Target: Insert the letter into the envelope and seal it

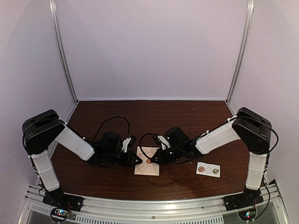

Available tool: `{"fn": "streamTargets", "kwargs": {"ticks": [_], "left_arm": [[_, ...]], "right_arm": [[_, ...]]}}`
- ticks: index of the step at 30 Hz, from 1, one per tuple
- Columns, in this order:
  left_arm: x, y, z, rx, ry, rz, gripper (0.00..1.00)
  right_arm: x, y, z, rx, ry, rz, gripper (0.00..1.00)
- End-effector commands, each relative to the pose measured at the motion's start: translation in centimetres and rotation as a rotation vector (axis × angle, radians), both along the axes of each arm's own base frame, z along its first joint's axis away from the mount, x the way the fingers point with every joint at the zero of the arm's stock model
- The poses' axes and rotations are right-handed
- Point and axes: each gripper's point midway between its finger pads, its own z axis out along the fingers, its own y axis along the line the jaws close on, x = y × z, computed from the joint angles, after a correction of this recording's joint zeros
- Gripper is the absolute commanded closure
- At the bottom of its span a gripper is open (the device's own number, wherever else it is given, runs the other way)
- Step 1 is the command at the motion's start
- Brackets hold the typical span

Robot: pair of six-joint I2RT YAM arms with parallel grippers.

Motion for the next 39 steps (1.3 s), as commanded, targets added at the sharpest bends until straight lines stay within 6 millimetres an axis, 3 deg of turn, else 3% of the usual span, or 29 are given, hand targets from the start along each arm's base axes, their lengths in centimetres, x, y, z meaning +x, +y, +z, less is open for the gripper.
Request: {"fn": "streamTargets", "kwargs": {"ticks": [1, 4, 10, 12, 15, 19, 21, 24, 27, 29, 31, 34, 36, 39], "left_arm": [[-2.0, 2.1, -3.6, 0.139, 0.104, 0.015, 0.91], [-1.6, 1.9, -2.0, 0.096, 0.068, 0.030, 0.91], [0.5, 2.6, 4.7, 0.038, -0.105, 0.119, 0.84], [1.2, 2.9, 7.0, 0.032, -0.165, 0.142, 0.77], [2.3, 3.1, 9.8, 0.054, -0.247, 0.157, 0.62], [4.9, 2.4, 11.5, 0.115, -0.338, 0.161, 0.39], [6.7, 1.7, 12.1, 0.115, -0.367, 0.163, 0.30], [10.2, 1.2, 12.8, 0.084, -0.400, 0.164, 0.23], [14.6, 2.5, 13.7, 0.053, -0.433, 0.197, 0.22], [17.4, 4.9, 14.3, 0.053, -0.466, 0.243, 0.21], [19.9, 8.5, 14.7, 0.074, -0.513, 0.299, 0.21], [22.7, 16.6, 14.4, 0.134, -0.556, 0.456, 0.21], [23.2, 22.5, 14.8, 0.127, -0.570, 0.575, 0.21], [21.8, 31.3, 16.0, 0.159, -0.626, 0.782, 0.21]], "right_arm": [[-2.2, -4.0, -4.8, -0.205, 0.081, -0.020, 1.00], [-2.2, -4.0, -3.2, -0.178, 0.052, -0.017, 1.00], [-2.1, -4.0, 2.2, -0.090, -0.052, 0.006, 1.00], [-1.8, -4.2, 4.1, -0.072, -0.096, 0.001, 0.99], [-0.7, -4.5, 7.2, -0.043, -0.168, -0.025, 0.78], [1.8, -4.9, 11.0, 0.007, -0.278, -0.080, 0.34], [3.4, -5.1, 12.4, 0.021, -0.323, -0.100, 0.18], [6.2, -5.8, 13.2, 0.006, -0.378, -0.140, 0.08], [9.3, -7.8, 13.3, -0.010, -0.407, -0.198, 0.05], [11.5, -10.1, 13.4, -0.025, -0.429, -0.252, 0.05], [13.9, -13.9, 13.5, -0.075, -0.472, -0.330, 0.03], [16.3, -20.5, 14.5, -0.115, -0.532, -0.461, 0.02], [17.1, -25.0, 15.4, -0.122, -0.567, -0.542, 0.00], [17.6, -31.5, 17.0, -0.131, -0.631, -0.670, 0.00]]}}
